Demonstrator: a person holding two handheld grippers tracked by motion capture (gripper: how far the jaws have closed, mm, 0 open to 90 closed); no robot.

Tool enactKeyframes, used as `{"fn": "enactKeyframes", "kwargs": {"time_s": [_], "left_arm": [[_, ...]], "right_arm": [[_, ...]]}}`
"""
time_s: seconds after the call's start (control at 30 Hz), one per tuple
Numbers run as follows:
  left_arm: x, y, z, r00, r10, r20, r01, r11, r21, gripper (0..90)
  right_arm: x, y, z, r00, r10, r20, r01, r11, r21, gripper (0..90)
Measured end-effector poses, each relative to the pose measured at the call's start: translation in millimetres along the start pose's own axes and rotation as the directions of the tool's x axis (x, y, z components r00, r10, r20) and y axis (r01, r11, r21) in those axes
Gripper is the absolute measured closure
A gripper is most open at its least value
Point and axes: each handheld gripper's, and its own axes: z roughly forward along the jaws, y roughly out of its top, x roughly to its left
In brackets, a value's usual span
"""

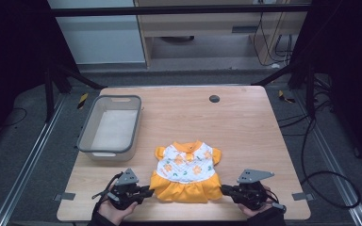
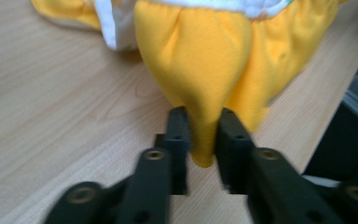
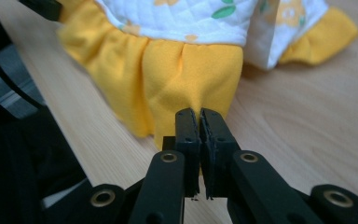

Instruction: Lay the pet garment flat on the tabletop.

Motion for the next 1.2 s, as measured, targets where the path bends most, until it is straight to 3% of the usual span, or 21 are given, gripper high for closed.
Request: {"fn": "enactKeyframes", "kwargs": {"time_s": [0.07, 0.17, 0.3, 0.53, 0.77, 0.9, 1.03, 1.13, 1.2], "left_arm": [[0.7, -1.7, 5.2, 0.9996, 0.009, -0.027, -0.009, 0.9999, 0.013, 60.2], [2.9, -1.8, 2.5, 0.9987, 0.004, -0.052, -0.005, 0.9996, -0.027, 48.4], [1.2, -3.2, -5.9, 0.9975, 0.009, -0.07, -0.015, 0.996, -0.088, 37.8], [7.5, 6.9, -16.6, 0.9937, 0.017, -0.111, -0.036, 0.9841, -0.174, 34.3], [25.8, 34.1, -17.2, 0.9909, 0.0, -0.134, -0.029, 0.9753, -0.219, 34.2], [34.5, 53.6, -11.7, 0.9891, -0.015, -0.146, -0.022, 0.9689, -0.247, 34.3], [42.4, 70.9, -1.1, 0.9856, -0.02, -0.168, -0.024, 0.9667, -0.255, 34.5], [49.2, 80.6, 9.5, 0.9876, -0.045, -0.15, 0.007, 0.969, -0.247, 36.8], [52.3, 86.2, 17.8, 0.9861, -0.036, -0.162, -0.003, 0.9732, -0.23, 37.1]], "right_arm": [[-2.0, -3.6, 7.6, 0.9998, 0.003, 0.019, -0.004, 0.999, 0.04, 83.8], [-3.0, -5.8, 15.1, 0.9994, -0.013, 0.033, 0.01, 0.997, 0.072, 79.1], [-2.8, -4.8, 11.9, 0.9984, -0.021, 0.051, 0.02, 0.999, 0.033, 75.9], [-6.3, 2.7, 5.9, 0.9936, -0.03, 0.109, 0.038, 0.997, -0.068, 64.4], [-24.4, 20.8, 2.5, 0.9845, 0.005, 0.175, 0.024, 0.986, -0.163, 56.4], [-37.2, 32.6, 6.5, 0.981, 0.033, 0.191, 0.002, 0.983, -0.183, 53.9], [-48.2, 45.0, 15.9, 0.9805, 0.054, 0.189, -0.017, 0.982, -0.19, 53.6], [-55.3, 52.9, 25.7, 0.9789, 0.07, 0.192, -0.033, 0.981, -0.19, 53.5], [-59.1, 57.2, 33.7, 0.9765, 0.069, 0.204, -0.03, 0.982, -0.184, 54.1]]}}
